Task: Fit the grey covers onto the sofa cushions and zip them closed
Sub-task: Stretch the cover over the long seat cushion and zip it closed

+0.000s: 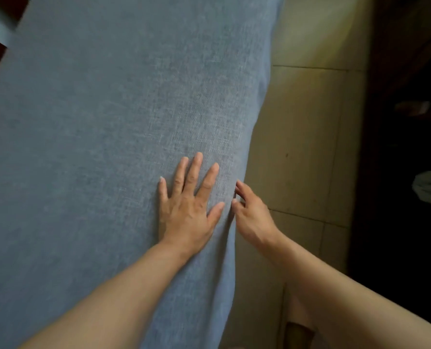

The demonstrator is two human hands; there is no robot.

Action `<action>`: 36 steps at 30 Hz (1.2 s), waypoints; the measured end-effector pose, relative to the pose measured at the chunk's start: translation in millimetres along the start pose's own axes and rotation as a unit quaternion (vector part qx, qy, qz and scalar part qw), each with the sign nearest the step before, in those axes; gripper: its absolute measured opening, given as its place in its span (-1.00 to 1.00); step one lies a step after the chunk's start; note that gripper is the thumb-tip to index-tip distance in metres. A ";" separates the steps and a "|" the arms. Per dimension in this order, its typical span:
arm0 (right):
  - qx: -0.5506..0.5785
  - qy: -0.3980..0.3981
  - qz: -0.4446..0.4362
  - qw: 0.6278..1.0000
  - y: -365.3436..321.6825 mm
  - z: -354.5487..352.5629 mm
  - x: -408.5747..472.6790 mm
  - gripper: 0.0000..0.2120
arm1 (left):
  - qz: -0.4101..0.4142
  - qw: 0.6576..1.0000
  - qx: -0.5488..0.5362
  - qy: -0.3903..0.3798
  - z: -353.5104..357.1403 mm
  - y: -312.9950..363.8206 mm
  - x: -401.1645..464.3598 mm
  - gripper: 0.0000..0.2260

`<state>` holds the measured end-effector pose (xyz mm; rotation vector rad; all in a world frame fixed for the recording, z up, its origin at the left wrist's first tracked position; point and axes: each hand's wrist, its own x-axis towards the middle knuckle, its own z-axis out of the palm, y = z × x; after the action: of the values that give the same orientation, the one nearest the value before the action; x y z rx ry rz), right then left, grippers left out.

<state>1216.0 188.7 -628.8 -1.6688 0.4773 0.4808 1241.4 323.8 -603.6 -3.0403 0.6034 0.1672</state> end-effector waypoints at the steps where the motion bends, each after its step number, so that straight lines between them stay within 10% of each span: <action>1: 0.007 0.005 -0.003 1.000 8.3 6.2 -6.6 -0.54 | 0.008 1.000 0.005 0.001 1.0 -0.7 -7.1 -0.39; 19: 0.153 0.007 0.058 0.986 149.8 100.4 -121.2 -0.47 | 0.258 0.955 0.129 -0.072 14.9 2.8 -113.1 -0.56; 30: 0.222 0.045 0.109 0.968 207.2 129.9 -138.6 -0.41 | 0.339 0.857 0.305 -0.240 29.0 41.4 -152.2 -0.67; 36: 0.201 0.094 0.113 0.969 219.5 150.9 -127.7 -0.76 | 0.391 0.810 0.335 -0.282 43.1 47.2 -176.9 -0.59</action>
<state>980.3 312.0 -757.2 -1.2776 0.8527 0.3613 1056.6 349.6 -627.3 -1.7782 1.4134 0.6697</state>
